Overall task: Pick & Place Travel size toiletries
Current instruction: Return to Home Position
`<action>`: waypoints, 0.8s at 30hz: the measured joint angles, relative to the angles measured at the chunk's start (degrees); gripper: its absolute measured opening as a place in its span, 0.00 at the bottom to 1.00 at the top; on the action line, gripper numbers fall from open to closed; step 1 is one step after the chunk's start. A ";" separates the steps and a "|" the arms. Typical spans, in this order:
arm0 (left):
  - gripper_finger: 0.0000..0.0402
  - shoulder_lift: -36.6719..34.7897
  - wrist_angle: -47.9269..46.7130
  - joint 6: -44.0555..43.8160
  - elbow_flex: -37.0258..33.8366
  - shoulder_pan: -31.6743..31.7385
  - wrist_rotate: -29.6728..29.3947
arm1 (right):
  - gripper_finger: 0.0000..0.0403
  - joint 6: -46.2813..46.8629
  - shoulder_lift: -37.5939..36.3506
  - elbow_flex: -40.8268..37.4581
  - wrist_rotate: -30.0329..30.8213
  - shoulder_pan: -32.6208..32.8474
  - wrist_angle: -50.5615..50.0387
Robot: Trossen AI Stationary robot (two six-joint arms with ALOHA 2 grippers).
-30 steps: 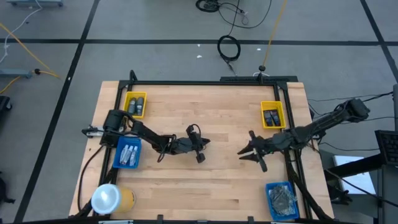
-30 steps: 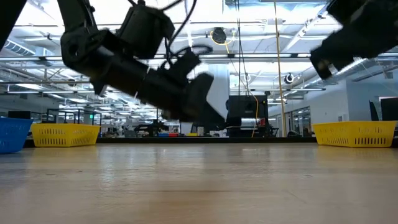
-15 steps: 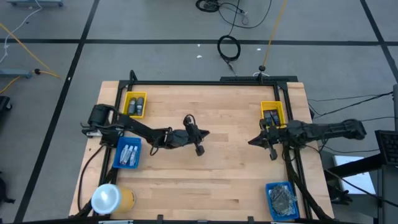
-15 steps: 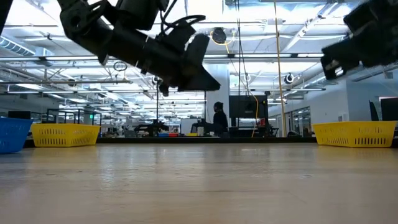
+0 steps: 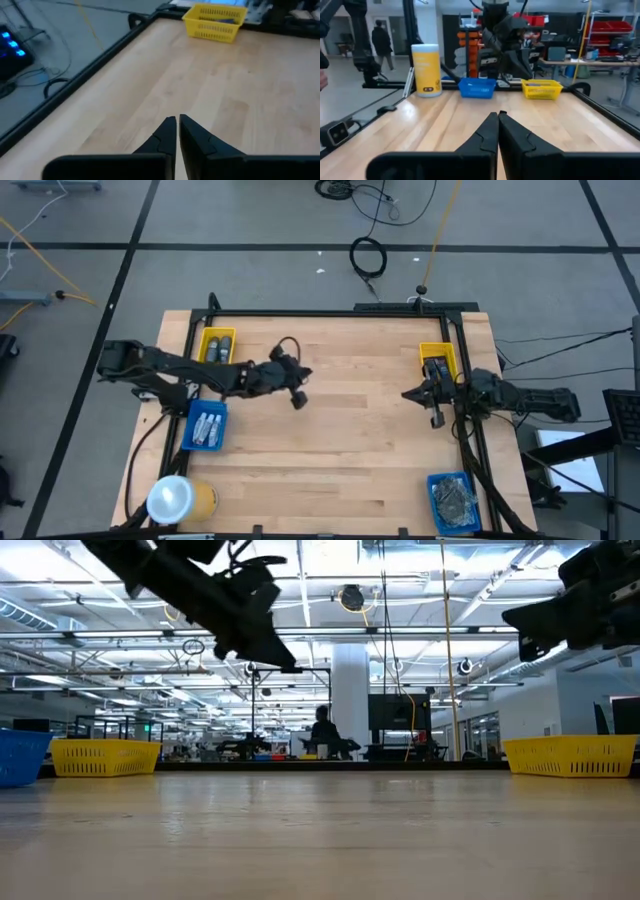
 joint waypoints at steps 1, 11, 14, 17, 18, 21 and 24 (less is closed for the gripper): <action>0.05 -1.42 0.50 0.64 -0.98 0.52 1.40 | 0.00 0.16 -0.10 -0.03 0.03 -0.36 0.09; 0.05 -21.58 8.25 2.04 -21.67 6.95 8.11 | 0.00 -1.45 1.79 -0.14 1.82 -2.11 -0.10; 0.05 -30.53 11.22 2.05 -28.13 8.99 14.75 | 0.01 0.78 2.55 -0.14 1.66 -2.06 0.22; 0.05 -39.82 11.31 2.14 -33.96 10.77 19.14 | 0.01 2.21 3.13 -0.16 1.69 -2.04 0.61; 0.05 -42.70 11.23 2.43 -35.87 11.24 20.08 | 0.01 2.21 3.27 -0.16 1.70 -2.04 0.67; 0.05 -51.21 11.26 3.11 -40.94 11.78 20.42 | 0.00 1.71 3.42 -0.16 1.66 -2.04 0.70; 0.05 -58.67 9.06 3.64 -44.34 11.53 20.54 | 0.01 1.70 3.49 -0.16 1.66 -2.04 0.74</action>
